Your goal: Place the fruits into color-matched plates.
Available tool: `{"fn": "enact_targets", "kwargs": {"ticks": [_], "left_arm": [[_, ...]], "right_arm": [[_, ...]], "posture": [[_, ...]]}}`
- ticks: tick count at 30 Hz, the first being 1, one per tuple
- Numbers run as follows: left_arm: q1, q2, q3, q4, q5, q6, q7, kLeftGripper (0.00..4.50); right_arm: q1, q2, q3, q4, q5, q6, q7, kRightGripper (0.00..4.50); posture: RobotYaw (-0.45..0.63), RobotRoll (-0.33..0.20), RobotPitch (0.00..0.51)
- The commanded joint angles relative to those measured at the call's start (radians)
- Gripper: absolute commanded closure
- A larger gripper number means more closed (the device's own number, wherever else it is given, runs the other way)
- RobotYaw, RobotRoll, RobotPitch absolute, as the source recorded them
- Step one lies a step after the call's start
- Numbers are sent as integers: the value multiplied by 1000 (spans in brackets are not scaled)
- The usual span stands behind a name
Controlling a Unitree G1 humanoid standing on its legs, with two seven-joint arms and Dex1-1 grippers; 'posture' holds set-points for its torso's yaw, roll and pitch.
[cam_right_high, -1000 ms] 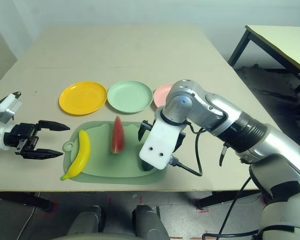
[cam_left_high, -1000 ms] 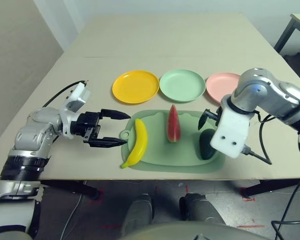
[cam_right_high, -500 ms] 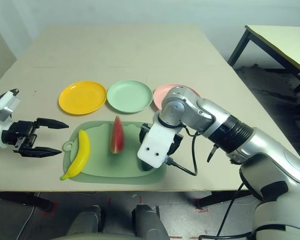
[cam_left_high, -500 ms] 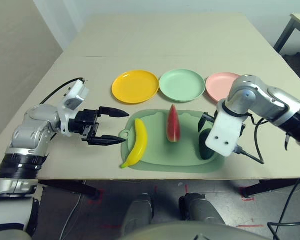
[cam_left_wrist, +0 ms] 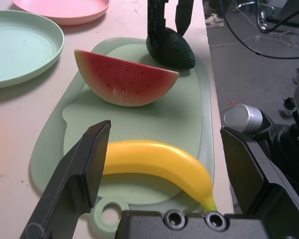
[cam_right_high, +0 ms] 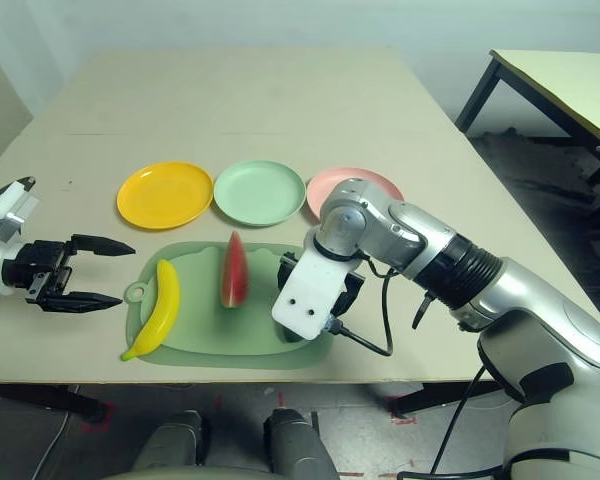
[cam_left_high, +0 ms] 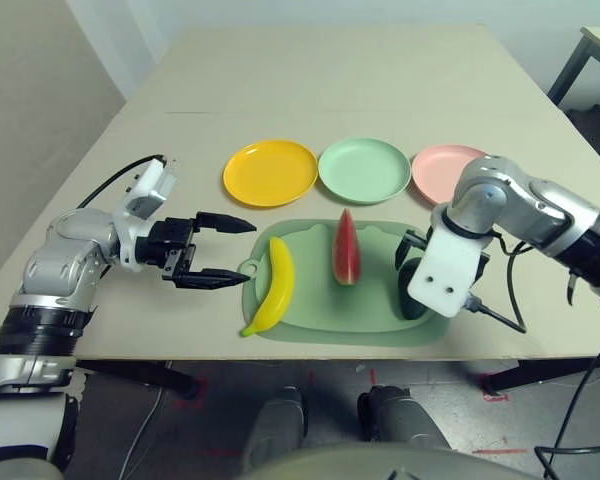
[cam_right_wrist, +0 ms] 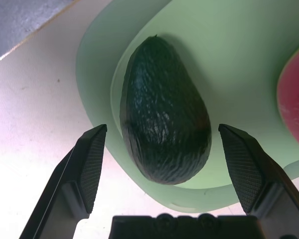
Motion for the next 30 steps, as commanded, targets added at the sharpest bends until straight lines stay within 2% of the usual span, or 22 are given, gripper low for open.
{"fn": "enact_targets", "kwargs": {"ticks": [1,3,6,17,18,24,30], "left_arm": [[0,4,-10,4,13,-12,-4,7],[-8,0,-4,6,15,-12,-4,7],[-22,5,6,21,20,-16,-4,0],[-30,13,8,44,18,-29,-3,0],[-29,11,8,43,18,-28,-3,0],[-38,10,2,64,25,-37,-4,0],[-52,12,0,93,33,-53,-4,0]], "right_arm": [[-5,-2,21,-15,12,14,2,0],[-6,-3,27,-13,8,20,2,0],[-8,-8,37,-15,3,31,2,557],[-18,-26,58,-21,17,65,2,4314],[-21,-27,58,-23,21,69,2,4468],[-42,-39,71,-41,51,86,2,4468],[-100,-91,111,-116,134,142,2,4468]], "posture": [[21,0,102],[21,0,102],[27,0,101],[23,0,106],[23,0,106],[19,0,104],[16,0,99]]}}
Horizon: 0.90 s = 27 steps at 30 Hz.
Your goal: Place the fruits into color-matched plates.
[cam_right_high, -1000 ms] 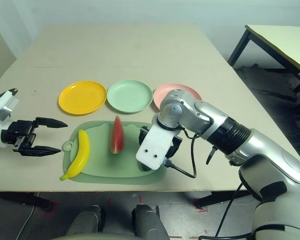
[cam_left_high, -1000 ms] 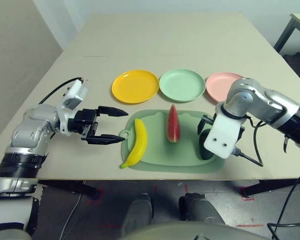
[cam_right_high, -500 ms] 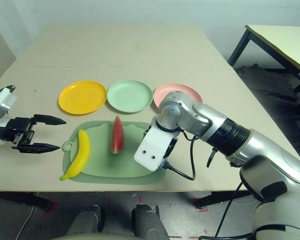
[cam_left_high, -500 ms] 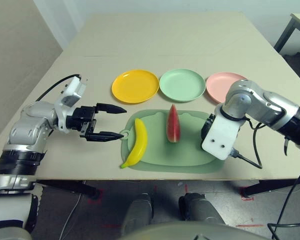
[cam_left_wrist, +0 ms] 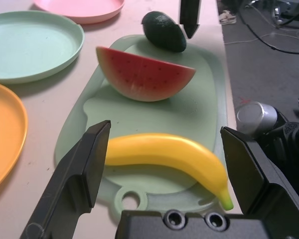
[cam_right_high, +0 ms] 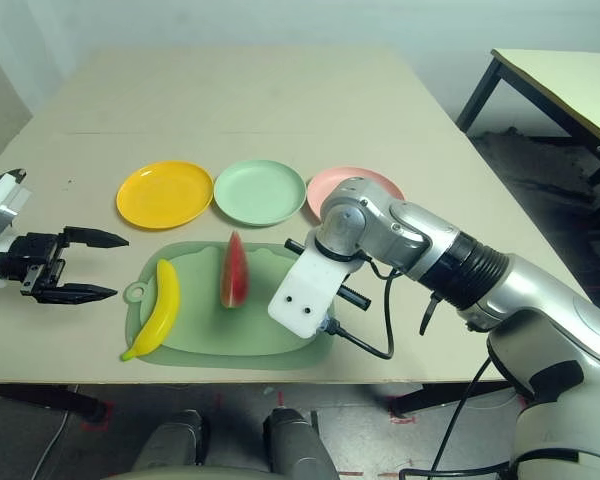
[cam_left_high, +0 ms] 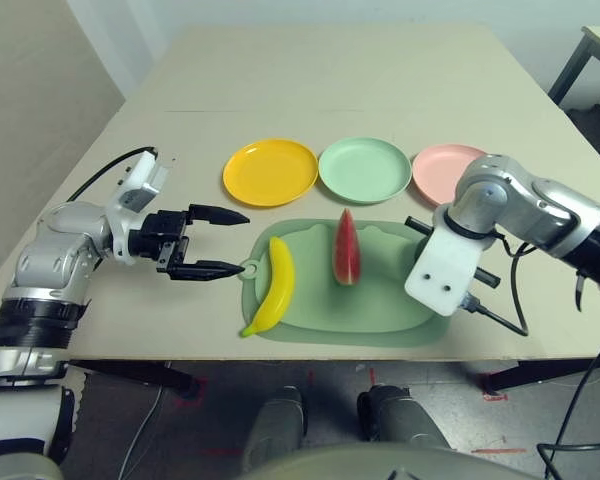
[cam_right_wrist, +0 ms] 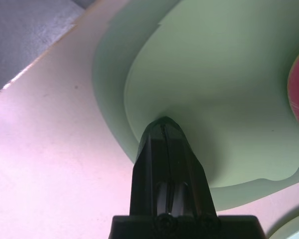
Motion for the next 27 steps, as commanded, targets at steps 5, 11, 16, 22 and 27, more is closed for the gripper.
{"fn": "enact_targets", "kwargs": {"ticks": [5,11,16,22,27], "left_arm": [[-16,1,-8,41,21,-29,-4,0],[-18,1,-9,51,19,-34,-4,0],[-13,0,-21,41,8,-33,-4,0],[-22,-7,-36,42,5,-32,-4,0],[-19,-4,-43,35,0,-35,-4,0]], "right_arm": [[-90,-64,43,-132,142,84,2,4468],[-164,-116,35,-122,170,79,2,4468],[-184,-116,26,-16,124,9,2,3166],[-166,-24,-22,194,-2,-146,2,1098],[-138,-20,-17,206,-14,-176,2,34]], "posture": [[15,0,95],[5,0,89],[0,0,89],[-8,0,88],[-2,0,91]]}}
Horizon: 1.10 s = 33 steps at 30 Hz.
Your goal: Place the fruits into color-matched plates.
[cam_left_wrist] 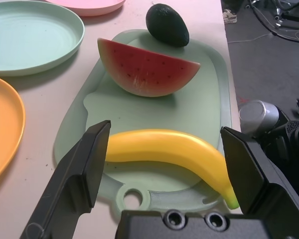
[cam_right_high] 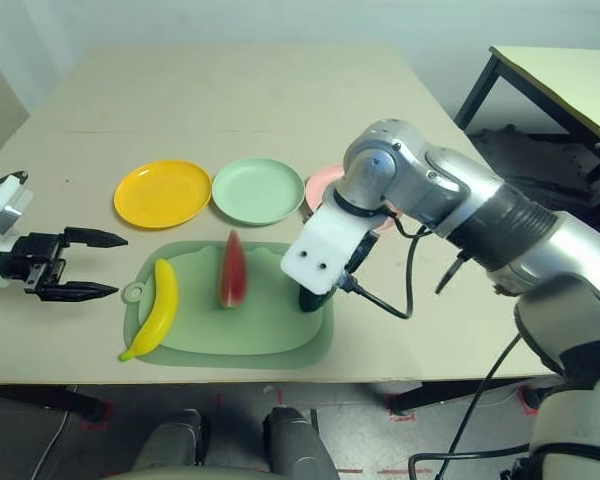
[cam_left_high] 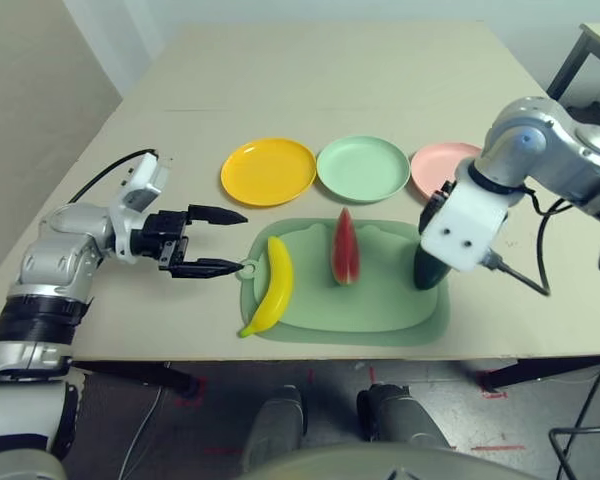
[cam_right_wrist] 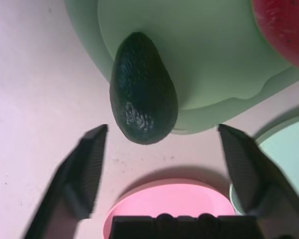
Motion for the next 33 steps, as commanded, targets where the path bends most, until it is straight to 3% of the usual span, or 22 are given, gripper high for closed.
{"fn": "enact_targets", "kwargs": {"ticks": [1,33], "left_arm": [[-2,4,-10,-8,0,-9,-3,0],[31,-33,49,-39,29,-2,8,0]], "right_arm": [[28,3,-6,-6,-3,-17,2,34],[92,134,-13,283,-122,-211,2,34]], "posture": [[-2,0,91],[32,0,108]]}}
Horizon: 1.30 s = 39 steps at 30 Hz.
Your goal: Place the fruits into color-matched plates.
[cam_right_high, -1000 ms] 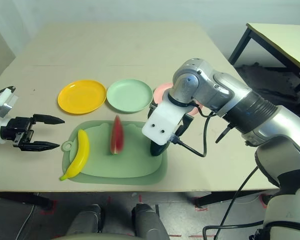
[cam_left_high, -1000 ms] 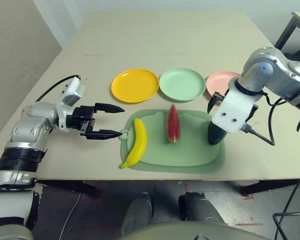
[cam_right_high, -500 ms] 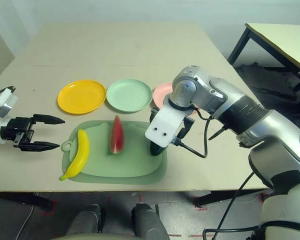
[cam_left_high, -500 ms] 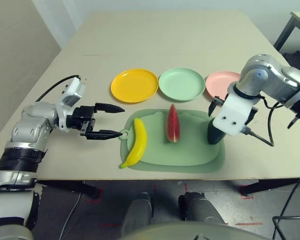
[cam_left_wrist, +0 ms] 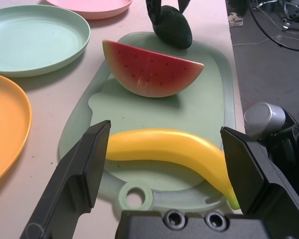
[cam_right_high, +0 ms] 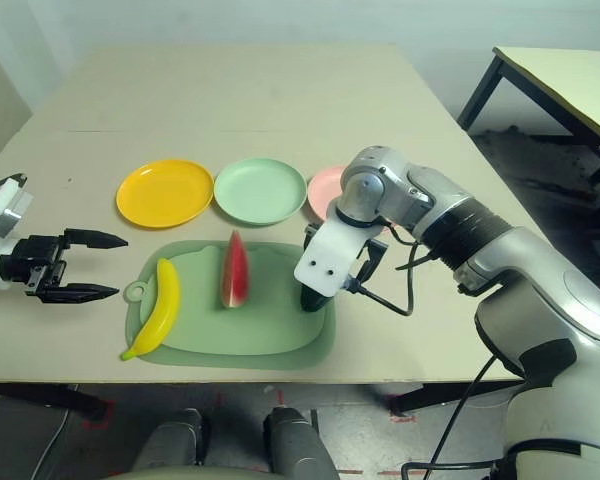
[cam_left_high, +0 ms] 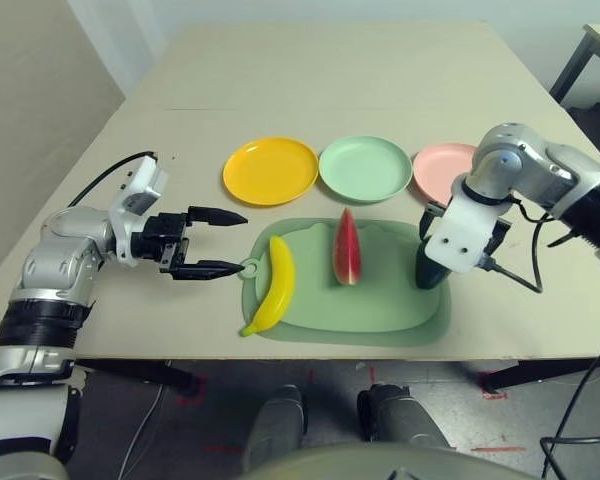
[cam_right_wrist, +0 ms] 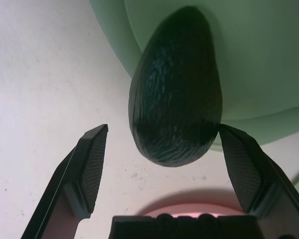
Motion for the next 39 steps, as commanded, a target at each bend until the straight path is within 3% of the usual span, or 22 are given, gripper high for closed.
{"fn": "enact_targets", "kwargs": {"ticks": [1,39], "left_arm": [[10,-9,8,-27,8,4,0,0],[6,-22,10,-30,19,10,-9,0]], "right_arm": [[9,27,-20,17,-9,-14,2,34],[82,48,-98,-64,-72,215,2,34]], "posture": [[29,0,109],[11,0,121]]}}
